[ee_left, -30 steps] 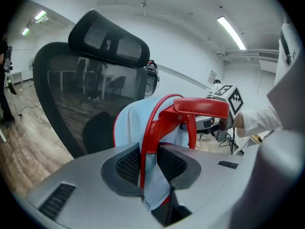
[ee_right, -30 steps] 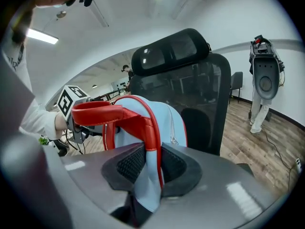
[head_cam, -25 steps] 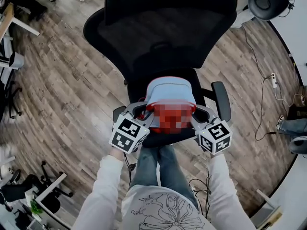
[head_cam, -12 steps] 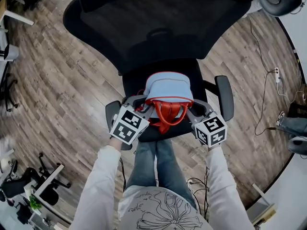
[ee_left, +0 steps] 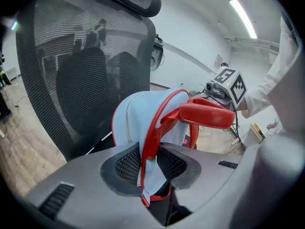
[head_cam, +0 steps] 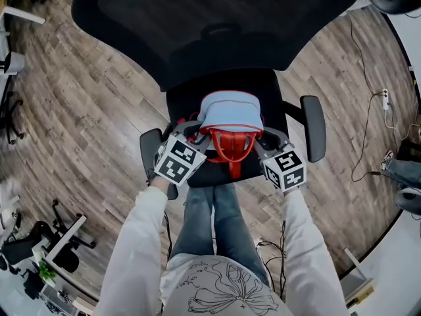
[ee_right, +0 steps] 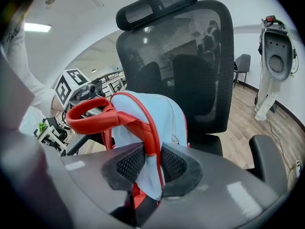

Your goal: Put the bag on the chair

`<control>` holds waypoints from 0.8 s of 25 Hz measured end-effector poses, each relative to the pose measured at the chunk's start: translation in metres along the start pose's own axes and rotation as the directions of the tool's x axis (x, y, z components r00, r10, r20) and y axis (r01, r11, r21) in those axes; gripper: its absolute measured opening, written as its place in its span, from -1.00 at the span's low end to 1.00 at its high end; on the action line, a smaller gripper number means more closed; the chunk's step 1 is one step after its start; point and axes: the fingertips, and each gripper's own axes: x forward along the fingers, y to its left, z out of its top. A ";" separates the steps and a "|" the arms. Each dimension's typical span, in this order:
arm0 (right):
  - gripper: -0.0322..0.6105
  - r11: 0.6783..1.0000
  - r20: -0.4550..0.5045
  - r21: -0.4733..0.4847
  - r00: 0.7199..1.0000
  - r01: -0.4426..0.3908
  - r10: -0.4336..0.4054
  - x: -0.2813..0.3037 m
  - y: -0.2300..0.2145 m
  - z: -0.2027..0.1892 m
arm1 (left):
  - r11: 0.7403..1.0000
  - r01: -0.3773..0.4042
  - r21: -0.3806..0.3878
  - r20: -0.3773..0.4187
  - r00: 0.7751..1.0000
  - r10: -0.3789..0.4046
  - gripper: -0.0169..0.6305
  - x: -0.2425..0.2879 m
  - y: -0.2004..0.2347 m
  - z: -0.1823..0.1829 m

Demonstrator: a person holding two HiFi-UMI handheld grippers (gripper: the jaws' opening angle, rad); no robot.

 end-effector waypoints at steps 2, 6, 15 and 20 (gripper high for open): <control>-0.58 1.000 0.015 0.007 1.000 0.000 0.000 0.001 -0.001 0.000 | 1.000 -0.005 -0.014 0.015 1.000 0.005 -0.66 0.001 0.001 -0.001; -0.54 1.000 0.026 0.010 1.000 0.015 -0.016 0.002 0.000 -0.001 | 1.000 -0.017 -0.021 0.031 0.999 0.018 -0.63 0.002 0.003 -0.003; -0.33 0.995 0.073 0.072 0.995 0.069 -0.074 -0.021 0.004 0.003 | 0.982 -0.016 -0.187 0.134 0.990 0.042 -0.54 -0.031 0.007 -0.002; -0.33 0.988 0.164 0.124 0.981 0.088 -0.108 -0.056 0.007 0.027 | 0.972 -0.050 -0.228 0.200 0.975 0.098 -0.54 -0.071 0.010 0.010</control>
